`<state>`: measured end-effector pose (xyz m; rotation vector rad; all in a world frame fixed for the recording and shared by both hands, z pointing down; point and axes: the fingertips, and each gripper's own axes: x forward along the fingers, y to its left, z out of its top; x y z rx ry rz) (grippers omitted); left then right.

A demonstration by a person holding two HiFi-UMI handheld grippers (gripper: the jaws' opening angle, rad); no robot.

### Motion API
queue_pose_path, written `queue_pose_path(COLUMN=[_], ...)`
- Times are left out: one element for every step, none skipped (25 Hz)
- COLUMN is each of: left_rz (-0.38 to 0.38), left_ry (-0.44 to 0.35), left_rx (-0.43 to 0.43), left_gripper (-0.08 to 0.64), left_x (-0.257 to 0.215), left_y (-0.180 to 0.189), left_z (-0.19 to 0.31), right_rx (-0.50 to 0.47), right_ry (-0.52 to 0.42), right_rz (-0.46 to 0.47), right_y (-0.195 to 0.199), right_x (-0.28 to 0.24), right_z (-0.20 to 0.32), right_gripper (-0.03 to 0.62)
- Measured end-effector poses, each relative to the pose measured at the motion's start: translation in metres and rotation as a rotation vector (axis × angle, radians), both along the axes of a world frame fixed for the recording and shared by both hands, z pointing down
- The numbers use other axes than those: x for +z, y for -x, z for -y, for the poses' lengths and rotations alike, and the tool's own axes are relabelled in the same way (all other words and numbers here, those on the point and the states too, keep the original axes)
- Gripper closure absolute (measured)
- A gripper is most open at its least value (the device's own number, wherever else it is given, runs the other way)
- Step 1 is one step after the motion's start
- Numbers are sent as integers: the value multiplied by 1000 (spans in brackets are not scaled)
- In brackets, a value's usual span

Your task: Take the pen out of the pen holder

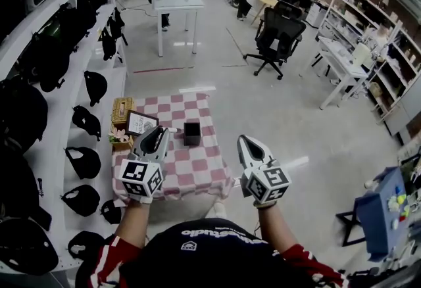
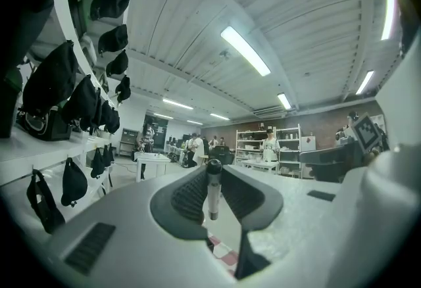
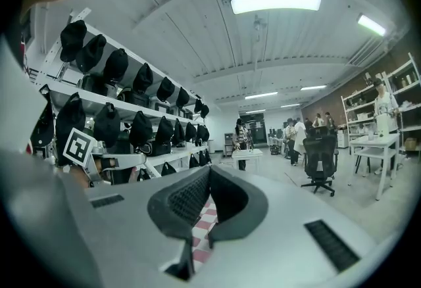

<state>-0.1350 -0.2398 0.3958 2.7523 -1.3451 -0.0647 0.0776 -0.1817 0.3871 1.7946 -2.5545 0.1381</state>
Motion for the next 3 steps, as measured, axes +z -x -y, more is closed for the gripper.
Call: queue_pose_path(left_rz=[0, 0, 0], left_ry=[0, 0, 1], left_rx=[0, 1, 1], left_gripper=[489, 489, 489], left_x=[0, 0, 0], left_y=[0, 0, -1], left_z=[0, 0, 0], right_rx=[0, 0, 0], right_ry=[0, 0, 0], right_rz=[0, 0, 0], right_y=[0, 1, 1], right_x=[0, 1, 1], right_z=[0, 0, 0], right_gripper=[592, 592, 592])
